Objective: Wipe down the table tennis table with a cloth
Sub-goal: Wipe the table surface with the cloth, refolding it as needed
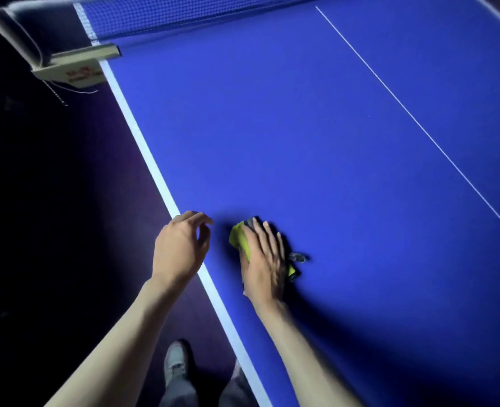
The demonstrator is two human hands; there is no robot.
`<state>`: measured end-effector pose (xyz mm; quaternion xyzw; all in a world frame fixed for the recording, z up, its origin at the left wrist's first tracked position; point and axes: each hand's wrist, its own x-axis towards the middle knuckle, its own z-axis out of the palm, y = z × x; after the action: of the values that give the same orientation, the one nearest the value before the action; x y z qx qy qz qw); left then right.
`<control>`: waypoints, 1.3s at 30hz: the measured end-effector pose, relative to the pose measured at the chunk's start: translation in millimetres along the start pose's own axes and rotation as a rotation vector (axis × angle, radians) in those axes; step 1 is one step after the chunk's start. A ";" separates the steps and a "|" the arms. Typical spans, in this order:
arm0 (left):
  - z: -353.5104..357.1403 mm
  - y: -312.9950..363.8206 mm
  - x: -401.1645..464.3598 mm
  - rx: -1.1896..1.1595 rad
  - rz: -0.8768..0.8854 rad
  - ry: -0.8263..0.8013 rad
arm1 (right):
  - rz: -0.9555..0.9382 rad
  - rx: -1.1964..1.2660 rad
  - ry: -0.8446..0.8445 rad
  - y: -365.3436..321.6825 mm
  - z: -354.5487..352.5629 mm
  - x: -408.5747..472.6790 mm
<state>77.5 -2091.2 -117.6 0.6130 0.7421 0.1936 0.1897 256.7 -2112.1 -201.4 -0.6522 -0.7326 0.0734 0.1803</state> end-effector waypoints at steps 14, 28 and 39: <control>-45.6 -97.3 -27.7 -0.177 -0.058 -0.066 | 0.011 -0.009 0.001 -93.7 33.7 -30.8; -54.0 -96.1 18.9 -0.156 -0.029 -0.042 | -0.109 0.057 -0.219 -124.8 52.1 63.1; -16.0 -28.5 90.8 -0.158 0.031 -0.057 | -0.132 0.086 -0.029 -43.7 41.1 112.0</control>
<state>29.3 -2007.8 -122.8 0.6128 0.7092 0.2371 0.2555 191.9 -2002.9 -205.5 -0.5932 -0.7726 0.1020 0.2020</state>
